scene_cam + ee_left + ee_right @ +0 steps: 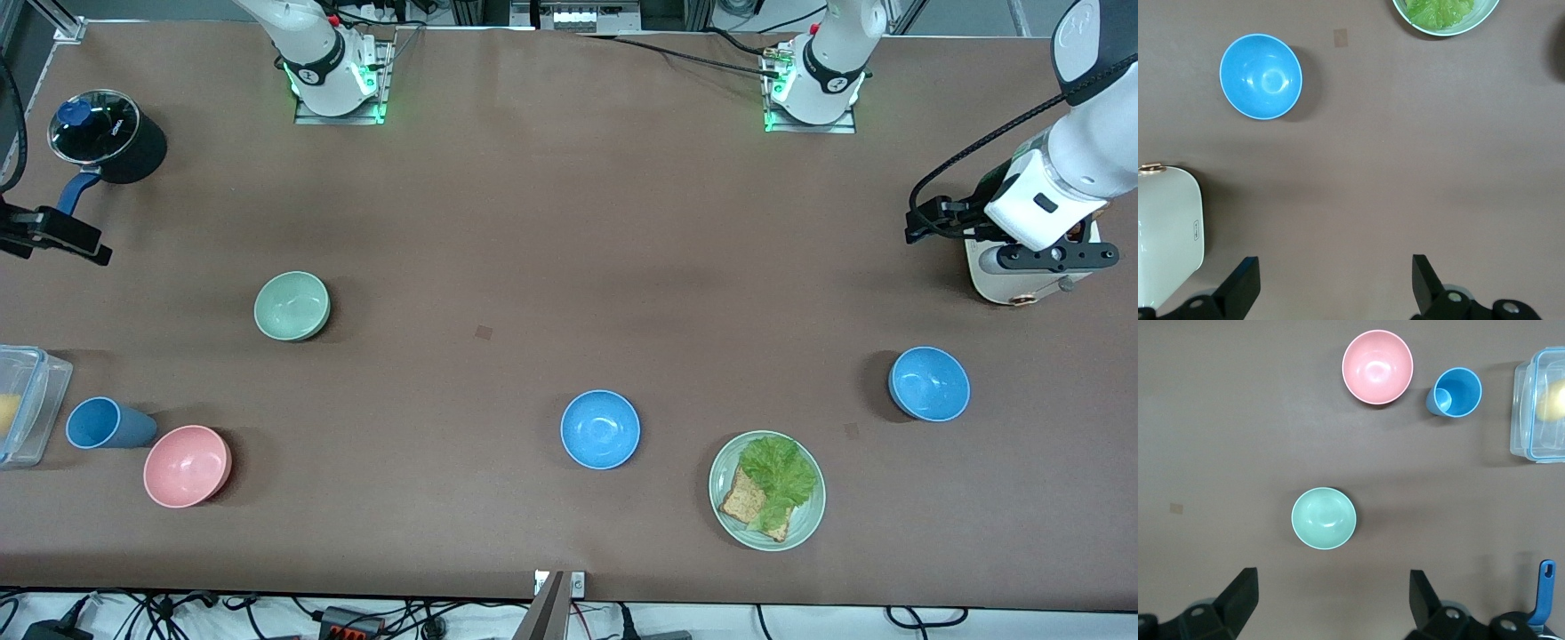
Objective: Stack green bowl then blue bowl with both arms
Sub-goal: 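Reach the right gripper to the green bowl while the left gripper reaches the blue bowl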
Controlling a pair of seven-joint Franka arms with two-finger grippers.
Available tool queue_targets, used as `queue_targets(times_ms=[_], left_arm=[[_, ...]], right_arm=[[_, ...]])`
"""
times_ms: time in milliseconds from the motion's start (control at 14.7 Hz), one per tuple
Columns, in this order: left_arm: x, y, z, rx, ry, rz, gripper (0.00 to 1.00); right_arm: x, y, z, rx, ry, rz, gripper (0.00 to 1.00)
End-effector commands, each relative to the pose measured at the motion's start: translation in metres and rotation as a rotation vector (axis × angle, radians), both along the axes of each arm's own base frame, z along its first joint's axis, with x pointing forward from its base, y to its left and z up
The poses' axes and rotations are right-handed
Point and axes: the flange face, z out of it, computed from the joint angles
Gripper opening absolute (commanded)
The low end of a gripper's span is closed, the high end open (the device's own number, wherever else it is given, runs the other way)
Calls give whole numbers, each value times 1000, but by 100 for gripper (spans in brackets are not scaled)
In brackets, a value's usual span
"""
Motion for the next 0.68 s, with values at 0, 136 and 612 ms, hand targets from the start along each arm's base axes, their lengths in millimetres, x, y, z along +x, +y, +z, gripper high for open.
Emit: queue_targets(times_ms=[0, 136, 612], left_arm=[[-3, 1, -1, -20, 7, 7, 100], [-3, 3, -1, -20, 7, 13, 100], [5, 6, -24, -13, 71, -4, 100]], right_arm=[[-35, 1, -7, 0, -24, 7, 100], [-41, 2, -10, 3, -24, 11, 100], [-40, 5, -20, 3, 5, 16, 100]])
